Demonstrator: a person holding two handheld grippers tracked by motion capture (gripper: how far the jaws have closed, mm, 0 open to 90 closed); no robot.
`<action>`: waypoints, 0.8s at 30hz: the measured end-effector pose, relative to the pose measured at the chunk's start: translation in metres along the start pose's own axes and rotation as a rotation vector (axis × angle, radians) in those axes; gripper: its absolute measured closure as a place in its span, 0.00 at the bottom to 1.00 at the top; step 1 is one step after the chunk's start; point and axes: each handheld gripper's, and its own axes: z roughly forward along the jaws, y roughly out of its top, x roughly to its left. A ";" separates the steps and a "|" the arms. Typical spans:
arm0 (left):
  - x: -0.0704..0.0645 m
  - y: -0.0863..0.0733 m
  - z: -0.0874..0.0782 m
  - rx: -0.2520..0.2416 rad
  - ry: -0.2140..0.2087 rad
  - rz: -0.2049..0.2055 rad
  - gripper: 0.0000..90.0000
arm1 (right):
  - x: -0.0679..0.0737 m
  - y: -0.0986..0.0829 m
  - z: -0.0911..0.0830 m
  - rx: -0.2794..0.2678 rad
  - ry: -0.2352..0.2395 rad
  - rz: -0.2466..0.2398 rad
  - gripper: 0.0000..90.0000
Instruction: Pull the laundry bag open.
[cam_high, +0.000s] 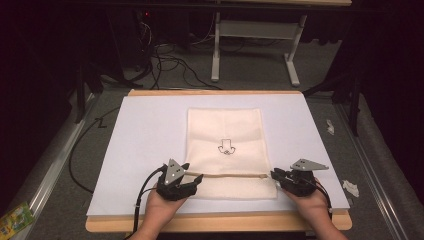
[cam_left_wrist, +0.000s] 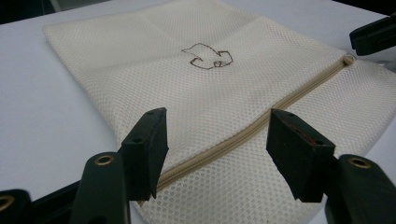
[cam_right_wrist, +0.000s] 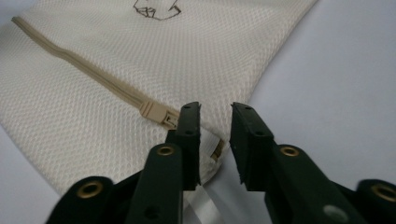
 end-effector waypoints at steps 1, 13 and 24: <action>0.000 0.000 0.000 0.004 -0.001 -0.004 0.43 | 0.000 0.000 0.000 0.000 0.000 0.000 0.79; 0.001 -0.001 -0.001 0.002 -0.002 -0.014 0.44 | 0.004 -0.006 0.010 0.065 -0.013 -0.016 0.77; -0.005 -0.001 0.004 0.017 -0.024 -0.002 0.44 | 0.005 -0.002 0.007 0.065 0.004 -0.036 0.93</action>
